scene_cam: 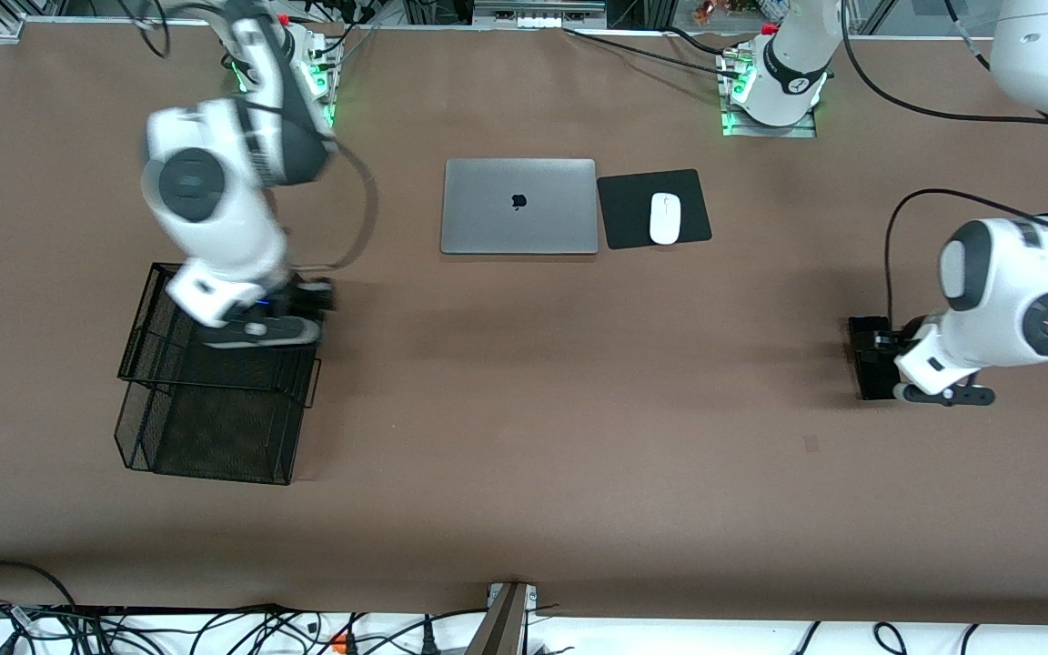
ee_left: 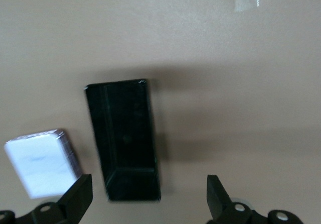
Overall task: Place phones with both arms
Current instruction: 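Drop the flip phone into the basket while the left gripper grasps the tall phone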
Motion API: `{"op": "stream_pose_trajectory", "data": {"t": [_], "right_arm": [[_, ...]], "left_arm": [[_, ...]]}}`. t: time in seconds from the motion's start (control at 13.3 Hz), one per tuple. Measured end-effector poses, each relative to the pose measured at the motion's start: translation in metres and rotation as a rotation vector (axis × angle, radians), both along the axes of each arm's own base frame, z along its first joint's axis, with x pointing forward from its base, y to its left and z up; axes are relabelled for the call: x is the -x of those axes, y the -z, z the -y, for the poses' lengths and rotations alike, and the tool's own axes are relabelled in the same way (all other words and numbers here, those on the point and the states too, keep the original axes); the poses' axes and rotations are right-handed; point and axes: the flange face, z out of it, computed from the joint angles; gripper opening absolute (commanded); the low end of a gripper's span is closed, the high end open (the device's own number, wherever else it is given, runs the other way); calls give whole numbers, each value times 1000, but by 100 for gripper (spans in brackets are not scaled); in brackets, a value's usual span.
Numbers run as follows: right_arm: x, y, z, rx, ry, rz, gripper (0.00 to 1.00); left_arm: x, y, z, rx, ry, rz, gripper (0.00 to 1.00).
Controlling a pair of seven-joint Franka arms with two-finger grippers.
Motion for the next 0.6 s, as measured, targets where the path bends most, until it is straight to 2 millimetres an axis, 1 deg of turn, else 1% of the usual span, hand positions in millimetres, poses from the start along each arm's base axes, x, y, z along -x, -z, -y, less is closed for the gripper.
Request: {"op": "stream_pose_trajectory", "data": {"t": [0.08,0.15,0.3,0.45,0.53,0.6], "right_arm": [[4,1,32,-4,15,-9,11],[6,6,59,-5,39,-10,11],[7,24,105,7,81,-14,11],[7,45,142,19,107,-15,12],[5,53,155,4,121,-16,13],[4,62,165,-21,130,-22,20]], "left_arm": [[10,16,0,3,5,25,100],[18,28,-3,-3,14,41,100],[26,38,-14,-19,27,56,100],[30,45,-29,-18,7,67,100],[32,50,-35,-15,-2,60,100],[35,59,-37,-12,-7,47,100]]}}
